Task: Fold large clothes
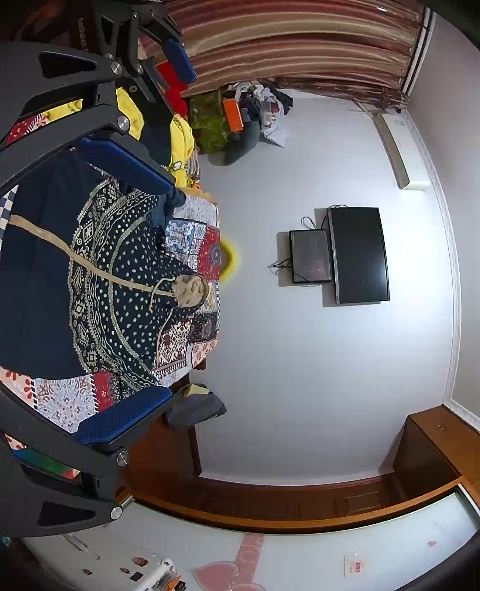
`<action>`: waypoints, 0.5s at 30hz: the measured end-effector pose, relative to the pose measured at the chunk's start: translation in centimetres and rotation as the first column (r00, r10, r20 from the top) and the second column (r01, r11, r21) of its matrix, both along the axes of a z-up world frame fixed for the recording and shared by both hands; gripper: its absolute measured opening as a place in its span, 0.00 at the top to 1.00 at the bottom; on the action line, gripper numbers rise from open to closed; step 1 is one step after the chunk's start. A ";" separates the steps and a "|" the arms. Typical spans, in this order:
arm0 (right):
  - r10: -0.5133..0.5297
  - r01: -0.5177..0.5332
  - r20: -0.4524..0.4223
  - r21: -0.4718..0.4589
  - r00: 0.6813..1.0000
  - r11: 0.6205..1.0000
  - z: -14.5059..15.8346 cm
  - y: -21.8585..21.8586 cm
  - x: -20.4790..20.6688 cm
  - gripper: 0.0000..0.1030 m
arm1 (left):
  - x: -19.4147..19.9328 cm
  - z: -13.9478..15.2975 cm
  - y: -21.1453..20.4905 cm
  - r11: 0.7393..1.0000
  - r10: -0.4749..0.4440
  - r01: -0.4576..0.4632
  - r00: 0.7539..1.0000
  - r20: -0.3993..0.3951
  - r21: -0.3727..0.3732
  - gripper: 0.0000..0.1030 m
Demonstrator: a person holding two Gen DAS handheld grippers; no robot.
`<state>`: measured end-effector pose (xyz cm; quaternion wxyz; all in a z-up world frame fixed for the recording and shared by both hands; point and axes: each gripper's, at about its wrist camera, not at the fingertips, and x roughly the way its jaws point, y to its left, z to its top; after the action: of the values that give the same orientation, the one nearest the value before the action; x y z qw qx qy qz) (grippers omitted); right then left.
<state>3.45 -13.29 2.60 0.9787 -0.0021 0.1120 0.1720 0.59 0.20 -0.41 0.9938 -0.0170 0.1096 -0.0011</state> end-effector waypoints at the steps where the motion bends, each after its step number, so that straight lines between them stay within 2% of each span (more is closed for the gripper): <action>1: 0.000 0.000 0.000 0.000 1.000 1.000 0.0 0.0 0.0 0.00 | 0.0 0.0 0.0 1.000 -0.002 0.002 1.000 -0.002 -0.001 0.00; 15: -0.008 0.008 -0.006 0.005 1.000 1.000 -0.1 0.0 0.1 0.00 | 0.1 0.1 0.3 1.000 0.001 -0.001 1.000 -0.010 -0.014 0.00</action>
<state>3.59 -13.32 2.45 0.9791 0.0016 0.1146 0.1683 0.66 0.54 -0.29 0.9931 -0.0242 0.1146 -0.0013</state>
